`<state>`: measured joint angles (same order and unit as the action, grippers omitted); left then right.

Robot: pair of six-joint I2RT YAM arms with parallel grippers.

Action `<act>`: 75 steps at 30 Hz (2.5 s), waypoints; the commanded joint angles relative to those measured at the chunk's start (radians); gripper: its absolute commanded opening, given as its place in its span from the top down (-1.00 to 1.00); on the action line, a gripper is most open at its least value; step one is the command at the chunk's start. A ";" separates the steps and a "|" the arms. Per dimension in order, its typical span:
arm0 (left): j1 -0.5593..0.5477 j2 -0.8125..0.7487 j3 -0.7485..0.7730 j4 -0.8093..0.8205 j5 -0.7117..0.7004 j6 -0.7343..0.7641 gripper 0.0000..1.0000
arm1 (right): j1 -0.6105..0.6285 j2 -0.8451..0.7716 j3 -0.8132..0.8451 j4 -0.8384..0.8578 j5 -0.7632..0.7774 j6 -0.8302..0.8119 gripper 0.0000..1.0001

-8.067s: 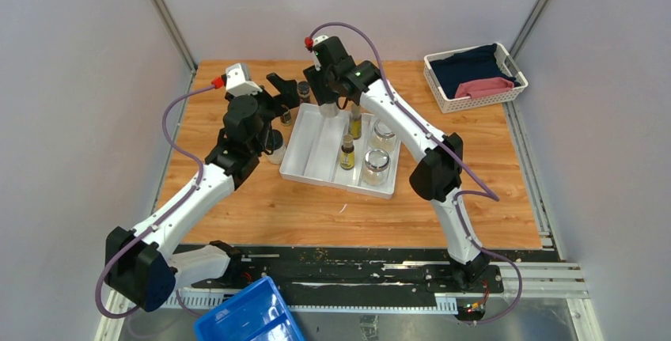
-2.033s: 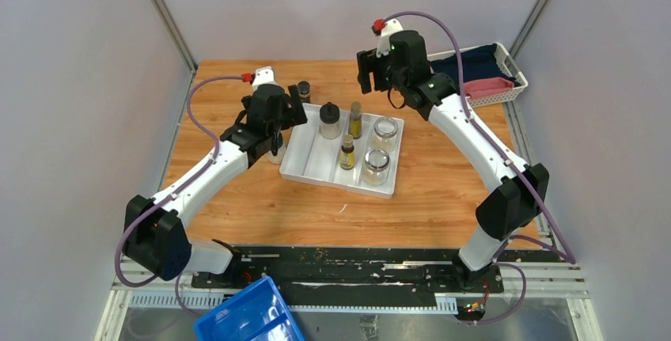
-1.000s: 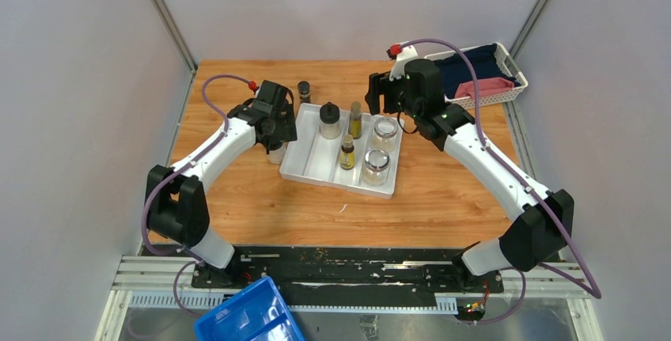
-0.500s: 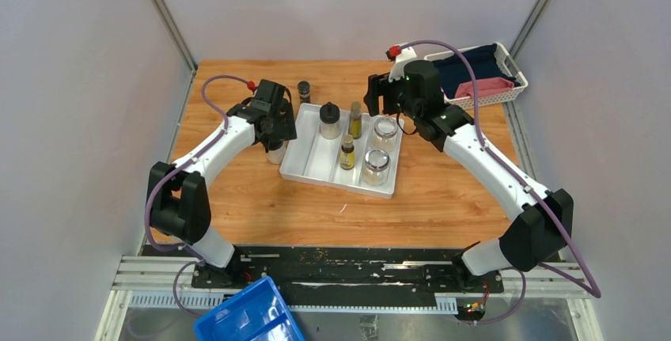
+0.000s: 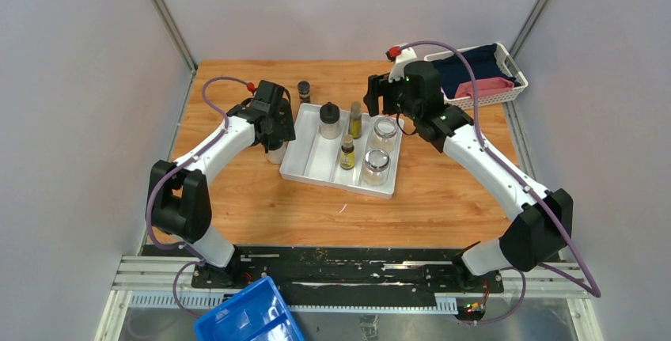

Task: Organize the condiment bottles
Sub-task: Pick up the bottle from the center of the board.

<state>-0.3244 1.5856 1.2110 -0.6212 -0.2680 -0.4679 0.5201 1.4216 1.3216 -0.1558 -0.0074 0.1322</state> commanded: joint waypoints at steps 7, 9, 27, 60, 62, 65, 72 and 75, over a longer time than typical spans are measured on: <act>0.012 0.019 -0.019 0.026 0.025 0.002 -0.66 | -0.012 -0.039 -0.030 0.024 0.006 0.009 -0.55; 0.013 0.019 -0.020 0.028 0.028 0.002 -0.59 | -0.012 -0.040 -0.030 0.024 0.007 0.010 -0.55; 0.018 -0.017 -0.049 0.028 0.010 0.003 1.00 | -0.012 -0.051 -0.040 0.029 0.005 0.019 -0.55; 0.018 -0.321 -0.036 -0.020 -0.039 0.088 1.00 | -0.008 -0.051 -0.038 -0.016 0.070 0.037 -0.53; 0.016 -0.338 -0.037 -0.022 -0.023 0.090 1.00 | -0.008 -0.056 -0.043 -0.016 0.079 0.036 -0.53; 0.010 -0.360 -0.039 -0.027 -0.014 0.091 1.00 | -0.008 -0.055 -0.045 -0.019 0.085 0.036 -0.53; -0.081 -0.369 -0.012 -0.046 -0.033 0.059 1.00 | -0.008 -0.050 -0.052 -0.026 0.102 0.039 -0.53; -0.153 -0.348 0.003 -0.048 -0.054 0.028 1.00 | -0.009 -0.057 -0.063 -0.027 0.110 0.038 -0.53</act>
<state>-0.4004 1.2327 1.1618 -0.6857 -0.3023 -0.4038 0.5198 1.3895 1.2854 -0.1577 0.0723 0.1619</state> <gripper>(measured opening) 0.603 0.765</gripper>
